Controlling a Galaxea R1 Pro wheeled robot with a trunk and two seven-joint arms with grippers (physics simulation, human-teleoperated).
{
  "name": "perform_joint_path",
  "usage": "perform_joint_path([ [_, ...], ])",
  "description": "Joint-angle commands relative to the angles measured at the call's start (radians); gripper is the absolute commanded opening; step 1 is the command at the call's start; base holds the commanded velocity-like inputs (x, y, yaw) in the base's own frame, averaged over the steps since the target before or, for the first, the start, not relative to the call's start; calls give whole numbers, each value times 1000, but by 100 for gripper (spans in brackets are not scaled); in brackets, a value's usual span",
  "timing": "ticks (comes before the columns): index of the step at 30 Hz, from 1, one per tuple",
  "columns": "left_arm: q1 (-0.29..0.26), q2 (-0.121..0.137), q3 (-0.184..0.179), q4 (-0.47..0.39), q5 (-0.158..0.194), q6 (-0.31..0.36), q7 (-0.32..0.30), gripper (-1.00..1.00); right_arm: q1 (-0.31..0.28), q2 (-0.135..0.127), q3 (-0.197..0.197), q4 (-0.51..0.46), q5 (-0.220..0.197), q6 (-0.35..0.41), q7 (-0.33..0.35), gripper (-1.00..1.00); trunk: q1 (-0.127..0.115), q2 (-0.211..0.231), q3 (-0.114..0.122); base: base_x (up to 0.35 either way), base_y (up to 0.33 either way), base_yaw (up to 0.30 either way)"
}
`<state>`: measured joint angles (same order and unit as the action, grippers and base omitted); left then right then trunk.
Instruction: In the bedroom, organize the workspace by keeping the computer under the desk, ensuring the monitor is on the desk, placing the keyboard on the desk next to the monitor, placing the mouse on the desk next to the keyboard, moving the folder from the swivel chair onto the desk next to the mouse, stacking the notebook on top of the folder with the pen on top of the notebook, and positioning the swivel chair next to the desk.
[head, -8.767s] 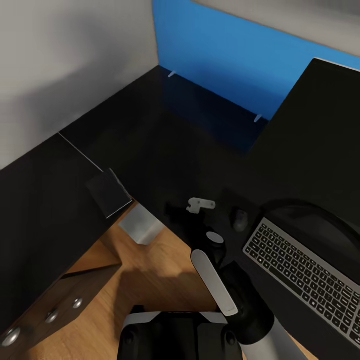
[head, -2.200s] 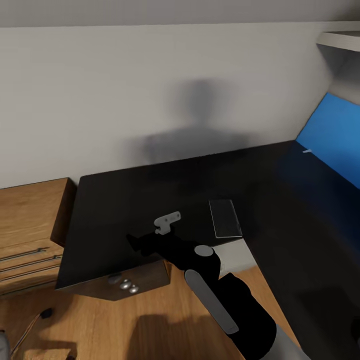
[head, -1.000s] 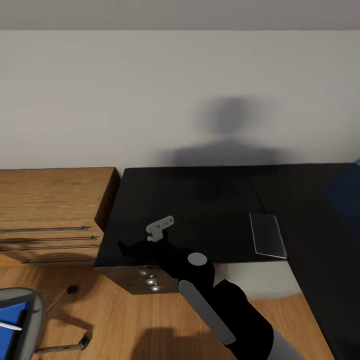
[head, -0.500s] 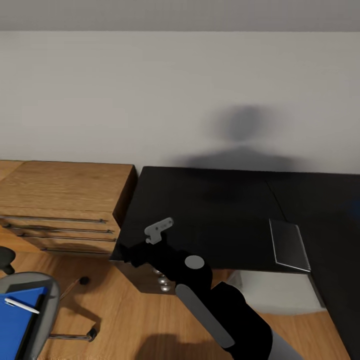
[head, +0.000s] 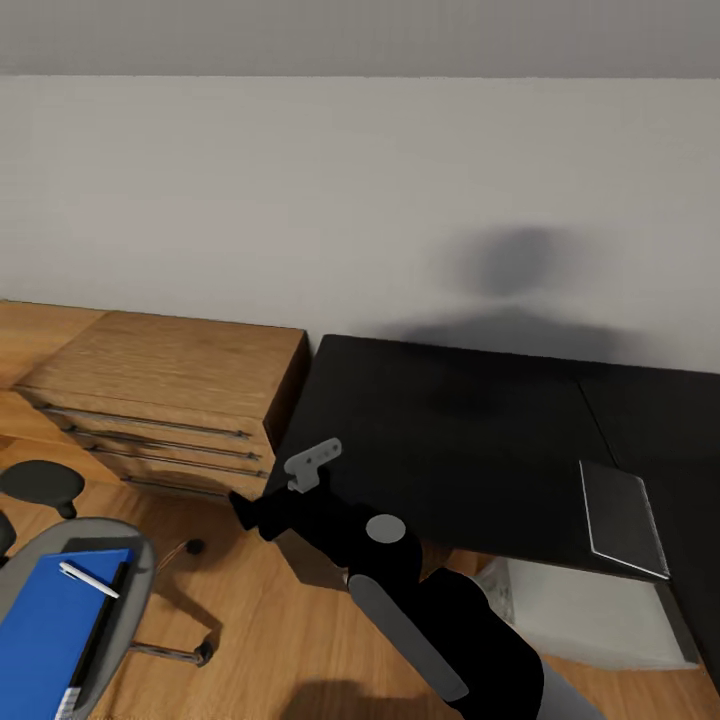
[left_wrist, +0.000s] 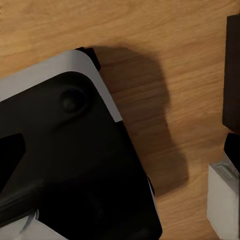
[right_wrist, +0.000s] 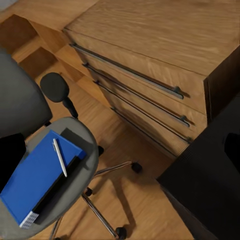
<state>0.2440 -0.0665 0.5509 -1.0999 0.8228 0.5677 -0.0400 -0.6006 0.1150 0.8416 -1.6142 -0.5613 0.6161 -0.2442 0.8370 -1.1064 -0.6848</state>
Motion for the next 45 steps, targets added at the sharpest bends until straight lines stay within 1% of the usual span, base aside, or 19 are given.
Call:
perform_joint_path([
  [1,0,-1,3,-2,1,7,-3,100,-1,0,1,-1,-11,2,-10,100,0,-1,1,0,0,226],
  [15,0,-1,4,0,0,6,-5,100,-1,2,2,-1,-11,3,-10,100,0,-1,17,0,0,227],
  [22,0,-1,4,0,0,4,0,100,-2,4,3,-1,-11,10,-16,100,27,-50,3,0,0,228],
  [29,0,-1,4,0,-1,4,1,100,-2,4,18,-1,-11,13,-40,100,54,-99,-11,0,0,230],
  [45,0,-1,4,0,-1,5,1,100,-2,5,26,-1,-11,16,-53,100,115,-211,-41,0,0,230],
])
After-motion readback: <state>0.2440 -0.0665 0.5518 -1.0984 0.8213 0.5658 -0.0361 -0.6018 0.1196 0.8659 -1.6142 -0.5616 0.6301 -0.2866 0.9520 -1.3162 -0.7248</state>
